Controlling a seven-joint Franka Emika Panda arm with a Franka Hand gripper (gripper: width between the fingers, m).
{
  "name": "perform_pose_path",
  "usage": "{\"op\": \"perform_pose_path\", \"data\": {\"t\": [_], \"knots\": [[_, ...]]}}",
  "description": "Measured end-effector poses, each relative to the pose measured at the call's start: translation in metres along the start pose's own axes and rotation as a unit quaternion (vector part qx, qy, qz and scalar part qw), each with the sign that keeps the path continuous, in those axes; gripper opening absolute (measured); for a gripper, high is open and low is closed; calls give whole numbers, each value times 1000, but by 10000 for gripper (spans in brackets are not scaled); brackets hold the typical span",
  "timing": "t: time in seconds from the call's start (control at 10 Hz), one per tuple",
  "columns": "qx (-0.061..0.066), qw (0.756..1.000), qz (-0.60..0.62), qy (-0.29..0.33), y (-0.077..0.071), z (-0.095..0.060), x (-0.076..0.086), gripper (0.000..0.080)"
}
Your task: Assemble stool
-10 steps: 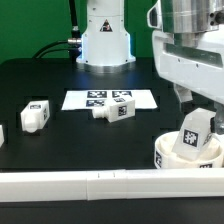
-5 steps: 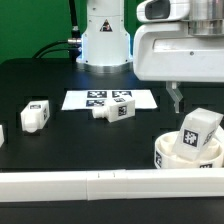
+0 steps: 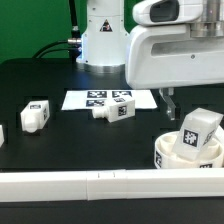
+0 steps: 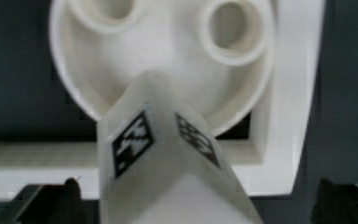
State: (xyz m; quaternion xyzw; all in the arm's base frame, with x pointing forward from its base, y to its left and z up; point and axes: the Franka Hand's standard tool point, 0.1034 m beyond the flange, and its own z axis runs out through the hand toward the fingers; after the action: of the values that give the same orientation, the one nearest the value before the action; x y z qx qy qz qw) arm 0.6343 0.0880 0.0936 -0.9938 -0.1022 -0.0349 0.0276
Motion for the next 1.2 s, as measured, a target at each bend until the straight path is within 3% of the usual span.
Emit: {"op": "perform_pose_path", "data": {"t": [0.3,0.4,0.5,0.6,0.7,1.1,1.2], "knots": [[-7,998,-68,14,10,0,3,649],[-7,998,-57,12,10,0,2,513],[-6,999,-41,12,10,0,2,513],[-7,999,-40,12,11,0,2,374],[-7,1000,-17,13,11,0,2,330],[-4,989,149,14,11,0,2,330],[-3,964,265,14,5,1,3,330]]}}
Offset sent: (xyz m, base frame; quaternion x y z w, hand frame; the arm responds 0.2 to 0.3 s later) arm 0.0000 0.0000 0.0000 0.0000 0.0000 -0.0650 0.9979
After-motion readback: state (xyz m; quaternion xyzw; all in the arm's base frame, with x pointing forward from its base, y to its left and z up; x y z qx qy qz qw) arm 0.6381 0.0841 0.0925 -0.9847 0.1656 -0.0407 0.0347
